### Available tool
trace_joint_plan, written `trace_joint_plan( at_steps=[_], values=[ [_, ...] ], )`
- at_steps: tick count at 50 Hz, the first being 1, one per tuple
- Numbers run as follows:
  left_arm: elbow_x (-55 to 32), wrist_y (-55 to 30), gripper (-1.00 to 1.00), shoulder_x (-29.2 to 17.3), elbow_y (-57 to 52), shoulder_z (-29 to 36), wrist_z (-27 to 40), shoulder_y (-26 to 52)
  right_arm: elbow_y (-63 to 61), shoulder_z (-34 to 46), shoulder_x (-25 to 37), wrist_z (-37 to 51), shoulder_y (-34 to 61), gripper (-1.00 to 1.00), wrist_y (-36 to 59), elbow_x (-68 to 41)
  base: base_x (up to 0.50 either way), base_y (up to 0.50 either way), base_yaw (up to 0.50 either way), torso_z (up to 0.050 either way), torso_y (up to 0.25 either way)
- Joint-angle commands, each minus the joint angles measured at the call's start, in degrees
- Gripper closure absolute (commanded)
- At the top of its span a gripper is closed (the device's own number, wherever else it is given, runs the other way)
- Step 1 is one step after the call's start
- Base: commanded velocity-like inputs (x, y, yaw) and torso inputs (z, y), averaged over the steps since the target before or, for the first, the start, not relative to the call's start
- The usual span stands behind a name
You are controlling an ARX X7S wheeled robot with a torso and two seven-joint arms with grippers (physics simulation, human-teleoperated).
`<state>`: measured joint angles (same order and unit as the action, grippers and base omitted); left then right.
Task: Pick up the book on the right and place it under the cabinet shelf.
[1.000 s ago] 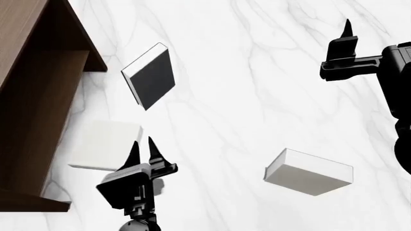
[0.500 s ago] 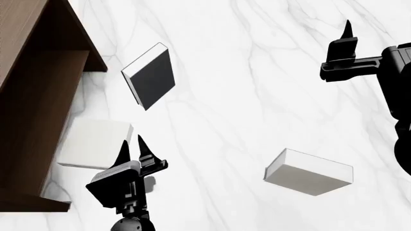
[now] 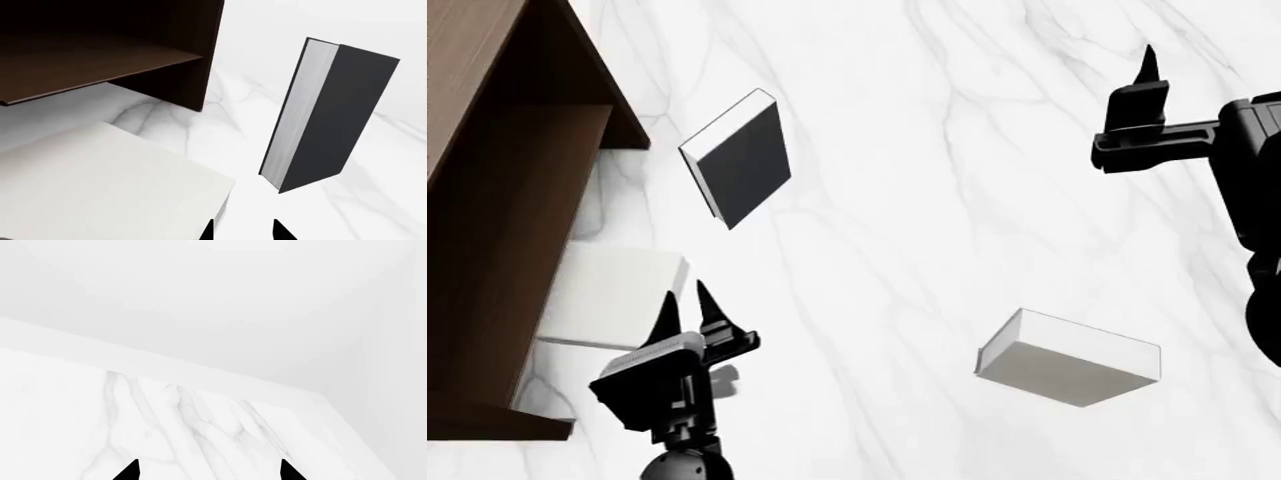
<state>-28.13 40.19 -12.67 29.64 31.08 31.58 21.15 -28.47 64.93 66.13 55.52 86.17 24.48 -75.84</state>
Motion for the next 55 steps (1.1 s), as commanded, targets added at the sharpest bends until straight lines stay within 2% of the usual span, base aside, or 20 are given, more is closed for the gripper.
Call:
trace_joint_plan(
  at_steps=[1,31,46,55],
  values=[
    [-25.97,-0.31,-1.00,-4.06,7.50,-10.30,2.81,-1.23,-0.40,0.00,0.55,-0.03,-0.19,-1.00,-0.26,-0.12,0.00,0.01,0.01,0.000,-0.013],
    [-25.37,-2.13,-1.00,-8.18,3.01,-11.81,7.26,-1.38,-0.72,-0.59,0.28,0.08,0.39,-1.00,0.99,-0.67,0.00,0.00,0.00,-0.002,-0.006],
    [-25.81,-2.10,-1.00,-8.21,6.70,-12.80,5.69,0.77,-1.35,-0.90,0.37,0.44,0.53,-1.00,1.42,-0.90,0.00,0.00,0.00,-0.001,-0.004],
    [-25.35,-3.49,-1.00,-9.15,5.01,-12.62,7.16,1.61,-1.75,-1.09,0.60,0.63,0.33,-1.00,1.28,-0.95,0.00,0.00,0.01,0.000,-0.002]
  ],
)
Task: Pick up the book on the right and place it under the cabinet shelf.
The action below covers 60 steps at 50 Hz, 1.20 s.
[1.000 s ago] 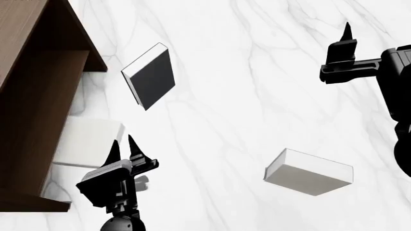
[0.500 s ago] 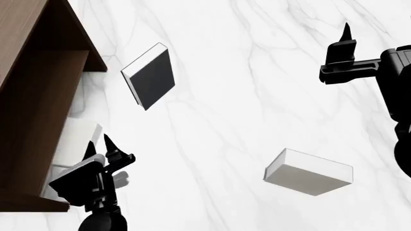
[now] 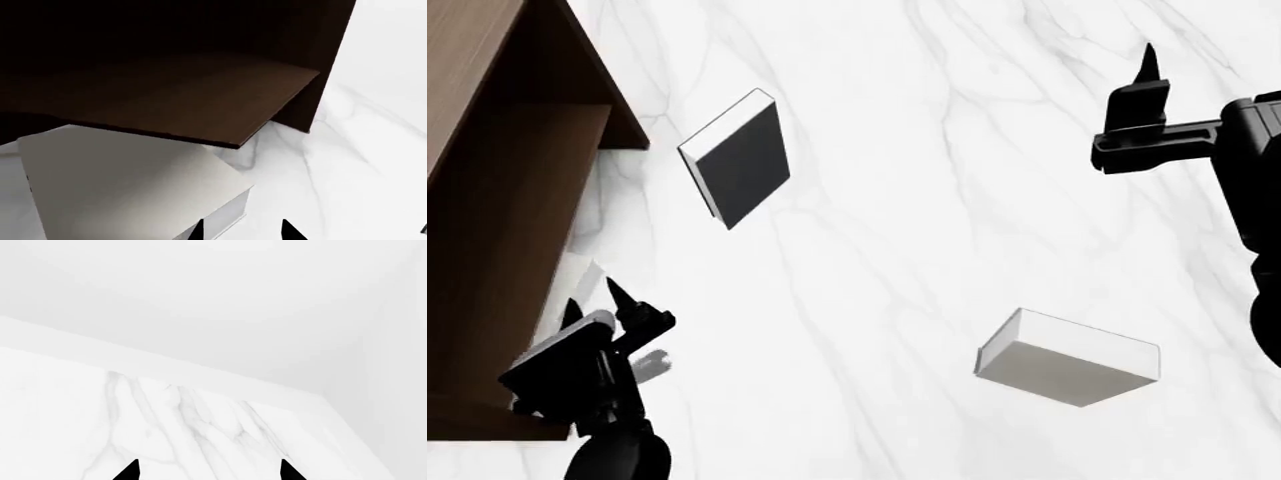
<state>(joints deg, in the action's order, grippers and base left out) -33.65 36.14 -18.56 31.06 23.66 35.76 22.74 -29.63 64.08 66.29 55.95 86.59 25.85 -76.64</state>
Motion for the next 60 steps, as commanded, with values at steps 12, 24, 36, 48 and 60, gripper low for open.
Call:
trace_joint_plan(
  at_steps=[12,24,36,48,60],
  values=[
    [-20.71,-0.16,-1.00,-3.57,2.80,-5.52,2.27,0.34,-1.00,-0.40,0.32,0.34,-0.17,-1.00,0.04,-0.21,0.00,0.00,0.00,-0.002,-0.004],
    [-20.78,-3.53,-1.00,-4.67,-4.18,-0.39,-6.56,-0.14,-0.46,-0.18,-0.34,0.11,-1.16,-1.00,-0.65,0.56,0.00,0.00,0.00,-0.001,-0.004],
    [-23.18,-8.30,-1.00,-4.20,-6.48,4.85,-18.59,0.83,0.03,-0.06,-0.69,-0.36,-1.95,-1.00,-1.19,1.19,0.00,0.00,0.00,-0.002,-0.003],
    [-23.59,-10.32,-1.00,-3.24,-3.75,6.05,-21.65,2.93,0.04,-0.23,-0.87,-0.48,-2.05,-1.00,-1.16,1.21,0.00,0.00,0.00,-0.003,-0.005],
    [-23.57,-11.74,-1.00,-3.02,-4.26,7.59,-24.50,3.43,-0.18,-0.59,-0.82,-0.50,-1.57,-1.00,-0.56,0.77,0.01,0.00,0.00,-0.004,-0.006]
  ],
)
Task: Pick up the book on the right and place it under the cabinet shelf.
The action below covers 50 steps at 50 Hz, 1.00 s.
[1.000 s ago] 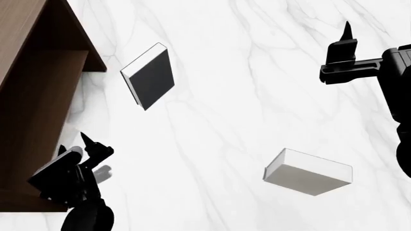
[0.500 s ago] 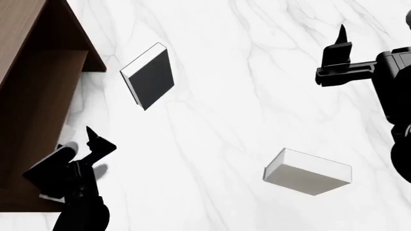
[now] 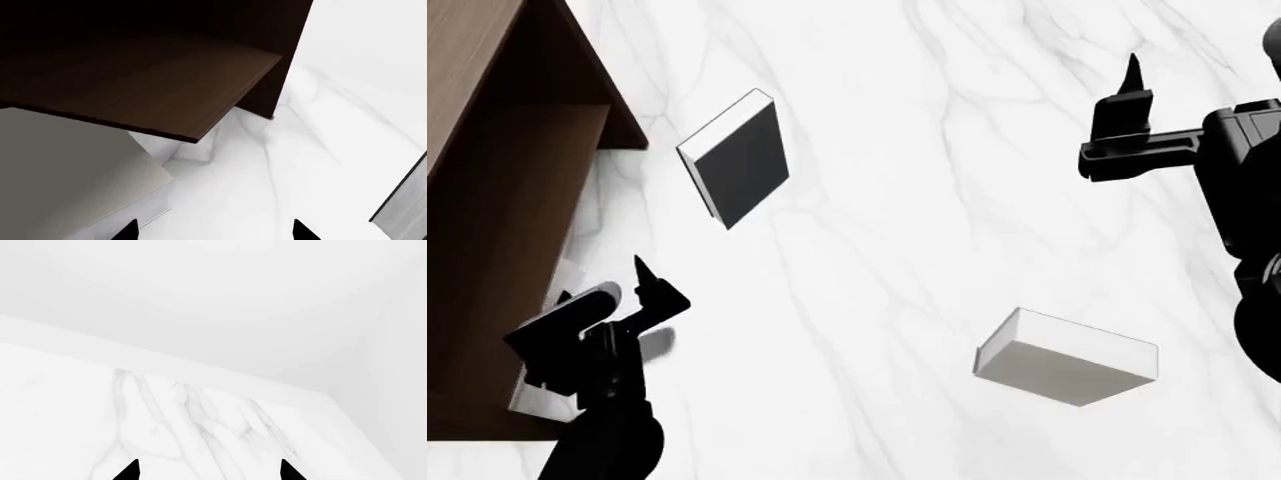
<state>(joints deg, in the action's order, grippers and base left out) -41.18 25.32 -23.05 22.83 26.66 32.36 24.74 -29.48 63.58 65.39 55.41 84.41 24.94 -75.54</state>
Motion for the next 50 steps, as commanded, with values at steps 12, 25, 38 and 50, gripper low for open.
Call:
trace_joint_plan(
  at_steps=[12,25,38,50],
  values=[
    [-14.83,-2.36,-1.00,-0.06,-0.57,6.39,-21.34,0.75,-0.45,-0.32,-0.35,0.04,0.85,-1.00,0.74,-0.58,0.00,0.00,-0.01,-0.002,-0.005],
    [-13.96,-3.29,-1.00,-2.36,-8.11,7.82,-20.27,-1.53,-0.35,-0.39,-0.19,-0.20,0.16,-1.00,0.23,-0.24,0.00,0.00,0.00,-0.001,-0.002],
    [-12.90,-3.17,-1.00,-4.26,-14.05,8.03,-18.24,-3.21,-0.74,-0.49,0.05,-0.03,-0.44,-1.00,-0.15,-0.16,0.00,0.00,0.00,-0.001,-0.001],
    [-9.93,-6.01,-1.00,-8.30,-24.69,9.34,-13.34,-3.65,-0.65,-0.52,-0.11,-0.10,-1.19,-1.00,-0.75,0.10,0.00,0.00,0.00,0.000,0.000]
  ],
)
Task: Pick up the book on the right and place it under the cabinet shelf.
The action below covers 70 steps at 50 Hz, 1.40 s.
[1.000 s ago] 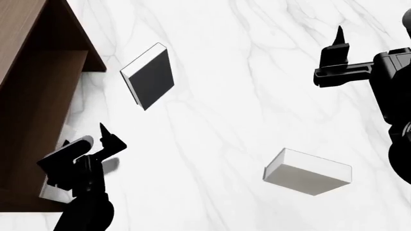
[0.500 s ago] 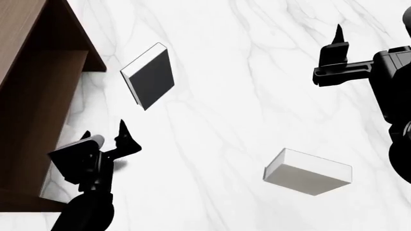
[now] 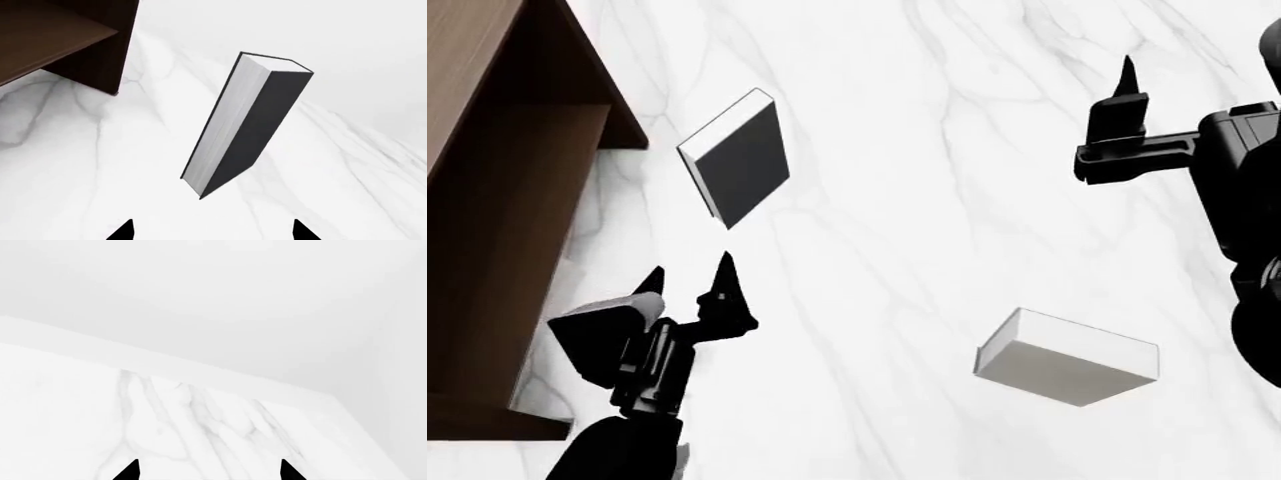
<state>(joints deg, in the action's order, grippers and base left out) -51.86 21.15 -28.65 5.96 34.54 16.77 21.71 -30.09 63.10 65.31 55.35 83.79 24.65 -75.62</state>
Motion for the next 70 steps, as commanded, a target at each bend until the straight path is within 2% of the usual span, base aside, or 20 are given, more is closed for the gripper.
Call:
trace_joint_plan(
  at_steps=[1,28,42,70],
  values=[
    [0.81,-2.04,-1.00,-2.93,-8.52,1.53,2.44,-0.60,-0.02,-0.04,-0.01,-0.06,-0.65,-1.00,-0.54,0.22,0.00,0.00,0.00,0.000,0.000],
    [4.58,-8.86,-1.00,-8.00,-22.51,3.51,8.19,2.34,-0.12,-0.24,0.62,-0.36,-2.72,-1.00,-2.56,0.78,0.00,0.00,0.00,0.000,0.000],
    [7.43,-16.12,-1.00,-11.11,-29.53,4.37,13.62,6.39,-0.17,-0.35,0.83,-0.32,-3.86,-1.00,-3.78,1.41,0.00,0.00,0.00,0.000,0.000],
    [3.99,-25.21,-1.00,-14.60,-39.38,3.61,18.36,13.80,-0.93,-1.16,1.32,-0.02,-3.81,-1.00,-3.92,1.40,0.00,0.00,0.00,0.000,0.000]
  ],
)
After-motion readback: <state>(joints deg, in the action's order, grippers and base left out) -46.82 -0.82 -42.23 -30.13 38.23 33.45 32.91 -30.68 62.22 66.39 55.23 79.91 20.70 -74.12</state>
